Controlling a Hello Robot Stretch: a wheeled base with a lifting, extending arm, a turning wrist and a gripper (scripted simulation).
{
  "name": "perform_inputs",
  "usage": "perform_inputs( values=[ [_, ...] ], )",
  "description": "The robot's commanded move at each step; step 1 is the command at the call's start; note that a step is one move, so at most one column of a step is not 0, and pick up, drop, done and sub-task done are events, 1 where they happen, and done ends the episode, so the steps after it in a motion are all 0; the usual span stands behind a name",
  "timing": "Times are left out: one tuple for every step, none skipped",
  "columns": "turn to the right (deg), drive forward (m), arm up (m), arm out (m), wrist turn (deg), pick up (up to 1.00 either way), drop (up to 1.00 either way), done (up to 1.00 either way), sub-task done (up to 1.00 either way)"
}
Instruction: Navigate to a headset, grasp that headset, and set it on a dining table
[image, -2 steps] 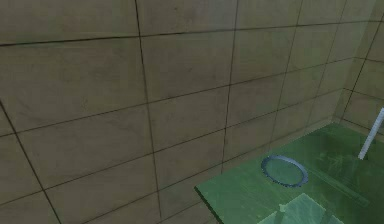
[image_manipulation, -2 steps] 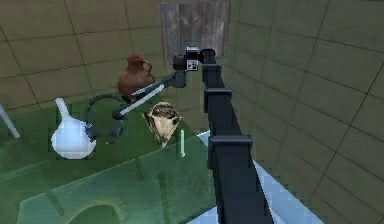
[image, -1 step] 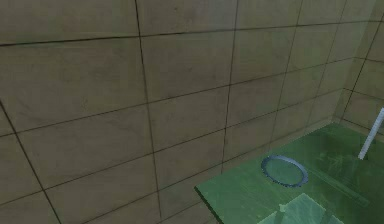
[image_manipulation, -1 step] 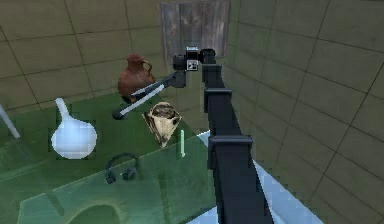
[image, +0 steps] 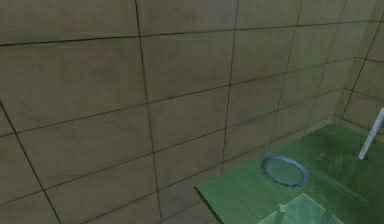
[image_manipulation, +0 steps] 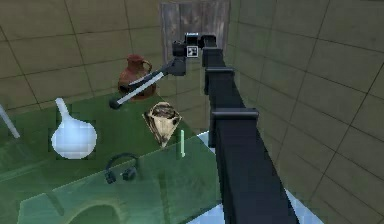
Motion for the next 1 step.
perform_inputs(
  values=[
    [0.0, 0.00, 0.00, -0.08, 0.0, 0.00, 0.00, 0.00, 0.00]
  ],
)
